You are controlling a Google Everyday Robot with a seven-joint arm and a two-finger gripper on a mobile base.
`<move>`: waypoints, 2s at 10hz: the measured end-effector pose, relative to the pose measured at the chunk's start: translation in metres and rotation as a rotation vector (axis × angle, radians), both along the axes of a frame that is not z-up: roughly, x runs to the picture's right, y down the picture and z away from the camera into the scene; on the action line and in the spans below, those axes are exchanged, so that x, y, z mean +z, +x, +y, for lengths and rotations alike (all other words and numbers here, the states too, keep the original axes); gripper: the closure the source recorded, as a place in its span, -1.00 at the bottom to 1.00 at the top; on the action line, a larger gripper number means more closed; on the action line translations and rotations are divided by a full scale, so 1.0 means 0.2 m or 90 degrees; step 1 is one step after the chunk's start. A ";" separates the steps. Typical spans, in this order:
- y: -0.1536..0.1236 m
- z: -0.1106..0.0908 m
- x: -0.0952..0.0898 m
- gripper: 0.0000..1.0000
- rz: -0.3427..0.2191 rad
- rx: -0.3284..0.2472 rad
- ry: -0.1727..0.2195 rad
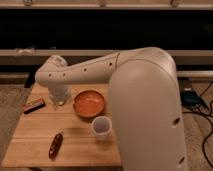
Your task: Place the pepper in the ceramic bowl
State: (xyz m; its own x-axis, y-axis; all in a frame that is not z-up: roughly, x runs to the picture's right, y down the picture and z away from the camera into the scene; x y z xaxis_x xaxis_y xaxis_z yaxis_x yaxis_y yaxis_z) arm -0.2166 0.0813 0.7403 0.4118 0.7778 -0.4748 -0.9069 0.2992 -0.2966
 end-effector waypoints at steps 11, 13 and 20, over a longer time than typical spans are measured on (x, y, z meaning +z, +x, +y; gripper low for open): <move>-0.11 0.32 -0.15 -0.25 -0.002 0.037 -0.040; -0.20 0.45 -0.17 -0.25 -0.002 0.038 -0.064; -0.35 0.76 0.09 -0.25 0.016 0.023 -0.101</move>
